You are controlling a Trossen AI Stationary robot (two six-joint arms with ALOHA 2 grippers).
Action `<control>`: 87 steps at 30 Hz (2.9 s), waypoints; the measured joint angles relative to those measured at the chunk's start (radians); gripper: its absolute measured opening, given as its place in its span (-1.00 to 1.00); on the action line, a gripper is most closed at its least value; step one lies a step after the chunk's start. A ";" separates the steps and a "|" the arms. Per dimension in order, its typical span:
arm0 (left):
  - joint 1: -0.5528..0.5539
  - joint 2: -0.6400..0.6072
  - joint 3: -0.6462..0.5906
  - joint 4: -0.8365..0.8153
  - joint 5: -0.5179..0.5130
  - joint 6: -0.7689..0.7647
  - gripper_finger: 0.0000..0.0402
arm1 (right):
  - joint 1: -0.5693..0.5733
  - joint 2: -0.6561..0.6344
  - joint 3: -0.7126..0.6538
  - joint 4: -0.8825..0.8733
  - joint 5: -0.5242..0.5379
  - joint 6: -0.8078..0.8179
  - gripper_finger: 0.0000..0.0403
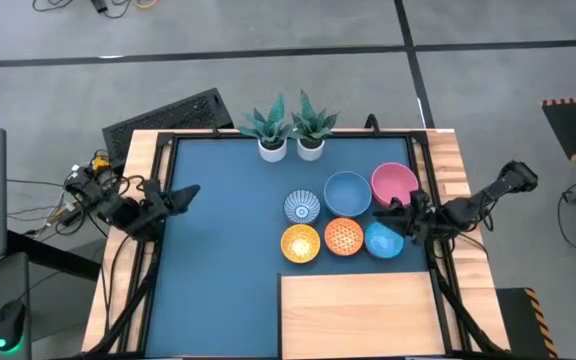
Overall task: Place and stack bowls onto a shelf
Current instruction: Put the light blue patterned bowl on the shelf
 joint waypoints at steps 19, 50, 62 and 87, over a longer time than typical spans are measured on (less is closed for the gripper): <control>0.132 0.000 0.004 0.141 0.081 0.055 -0.35 | -0.066 0.001 0.111 0.154 0.032 0.060 -0.06; 0.157 0.391 0.584 -0.299 0.133 0.284 0.24 | -0.097 0.774 1.112 -2.011 -0.369 0.858 0.26; 0.157 0.391 0.584 -0.348 0.147 0.235 0.24 | -0.203 0.881 0.990 -1.907 -0.436 0.779 0.31; 0.157 0.390 0.584 -0.384 0.126 0.207 0.24 | -0.326 0.885 0.692 -1.717 -0.494 0.567 0.32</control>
